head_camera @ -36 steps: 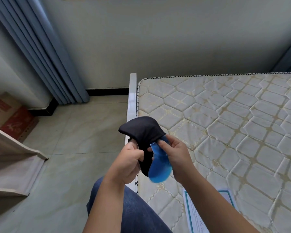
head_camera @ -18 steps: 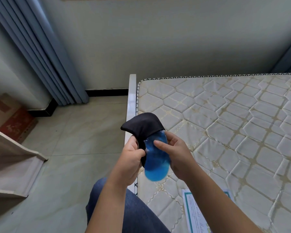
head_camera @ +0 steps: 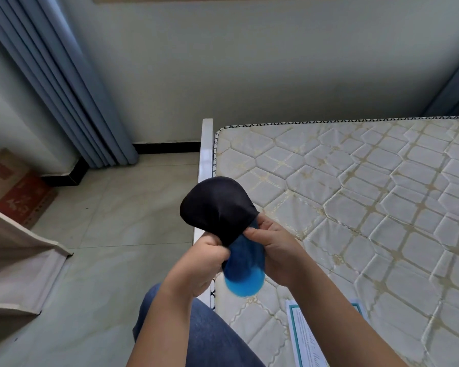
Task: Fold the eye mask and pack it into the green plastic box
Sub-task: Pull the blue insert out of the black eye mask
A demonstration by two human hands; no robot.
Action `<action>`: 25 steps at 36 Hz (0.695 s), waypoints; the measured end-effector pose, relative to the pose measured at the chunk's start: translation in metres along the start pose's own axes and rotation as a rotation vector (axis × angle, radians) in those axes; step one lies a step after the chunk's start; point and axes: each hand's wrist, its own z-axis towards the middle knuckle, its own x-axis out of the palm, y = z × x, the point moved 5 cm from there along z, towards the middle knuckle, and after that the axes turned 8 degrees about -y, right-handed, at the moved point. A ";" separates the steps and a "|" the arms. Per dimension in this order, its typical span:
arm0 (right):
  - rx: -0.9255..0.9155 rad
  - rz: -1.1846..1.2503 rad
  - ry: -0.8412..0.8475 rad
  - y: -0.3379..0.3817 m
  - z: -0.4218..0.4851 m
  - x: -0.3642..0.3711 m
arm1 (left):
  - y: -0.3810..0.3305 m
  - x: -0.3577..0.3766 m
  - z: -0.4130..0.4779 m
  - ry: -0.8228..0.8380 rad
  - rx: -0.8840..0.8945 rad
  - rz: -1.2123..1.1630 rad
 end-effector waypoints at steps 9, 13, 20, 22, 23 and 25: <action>-0.105 -0.190 -0.165 0.005 0.008 -0.001 | -0.002 0.002 -0.005 -0.011 0.013 -0.022; -0.208 -0.413 -0.347 0.007 0.011 -0.010 | 0.000 0.008 -0.005 0.054 0.002 -0.384; -0.214 -0.672 -0.387 0.003 0.011 -0.017 | 0.017 0.000 0.006 -0.304 -0.062 -0.470; -0.187 -0.705 -0.348 0.001 0.009 -0.019 | 0.018 -0.004 0.006 -0.353 -0.062 -0.515; -0.177 -0.719 -0.333 0.001 0.008 -0.020 | 0.018 -0.007 0.006 -0.371 -0.064 -0.539; -0.159 -0.720 -0.300 0.002 0.006 -0.022 | 0.016 -0.013 0.006 -0.391 -0.061 -0.598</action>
